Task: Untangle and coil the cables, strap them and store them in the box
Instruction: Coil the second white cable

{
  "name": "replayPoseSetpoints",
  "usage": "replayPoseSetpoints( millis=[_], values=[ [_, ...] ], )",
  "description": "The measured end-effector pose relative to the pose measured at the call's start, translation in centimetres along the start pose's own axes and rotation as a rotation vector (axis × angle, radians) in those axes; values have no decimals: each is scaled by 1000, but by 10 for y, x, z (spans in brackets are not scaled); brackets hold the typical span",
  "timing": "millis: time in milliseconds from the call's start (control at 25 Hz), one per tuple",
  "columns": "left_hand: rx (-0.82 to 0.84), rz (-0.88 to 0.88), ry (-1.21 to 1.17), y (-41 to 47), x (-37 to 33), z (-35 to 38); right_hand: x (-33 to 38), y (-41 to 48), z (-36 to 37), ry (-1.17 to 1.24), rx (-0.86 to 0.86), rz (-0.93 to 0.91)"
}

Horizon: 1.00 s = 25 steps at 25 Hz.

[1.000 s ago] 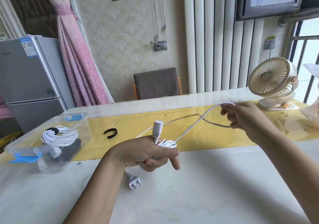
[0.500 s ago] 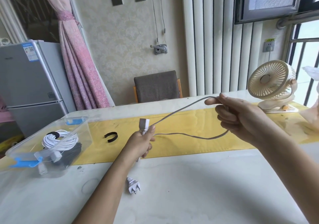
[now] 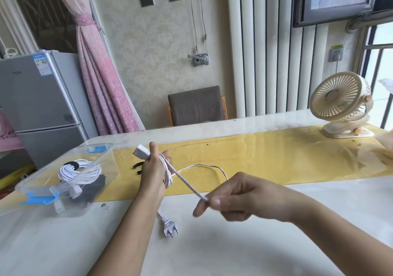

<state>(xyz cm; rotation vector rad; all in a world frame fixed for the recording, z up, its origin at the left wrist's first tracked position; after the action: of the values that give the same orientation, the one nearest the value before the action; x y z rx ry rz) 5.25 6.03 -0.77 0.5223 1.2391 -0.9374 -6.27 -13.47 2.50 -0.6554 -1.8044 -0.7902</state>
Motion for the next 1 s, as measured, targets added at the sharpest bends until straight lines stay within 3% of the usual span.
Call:
replayPoseSetpoints(
  millis=[160,320,440,640,800,880,1000],
  values=[
    [131,-196,-323,-5,-7,4,-24,2,19,-310,108,103],
    [411,-379,-578,-22,-17,11,-44,3,1,-548,14,255],
    [868,-608,-631,-49,-19,21,-46,4,-19,-581,-111,292],
    [1383,-480,-214,-99,-23,25,-39,1,-60,-598,-427,257],
    [1590,-430,75,-112,-14,21,-19,-7,-89,-647,-768,71],
    [1528,-331,278,-107,-9,20,-11,-13,-100,-542,-886,26],
    [1260,-238,572,-96,1,19,-8,-16,-110,-591,-965,2]
  ],
)
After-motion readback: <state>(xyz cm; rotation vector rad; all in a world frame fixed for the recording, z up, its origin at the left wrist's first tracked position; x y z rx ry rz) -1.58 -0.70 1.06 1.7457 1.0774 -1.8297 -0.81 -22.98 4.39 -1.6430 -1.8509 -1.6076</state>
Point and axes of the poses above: each hand's wrist, its own y-axis towards the middle knuckle, its own z-axis out of the palm, x = y × z, the point moved 5 cm from there along y, towards the middle knuckle, and after that the axes turned 12 degrees about -x, right-handed, at the moved point
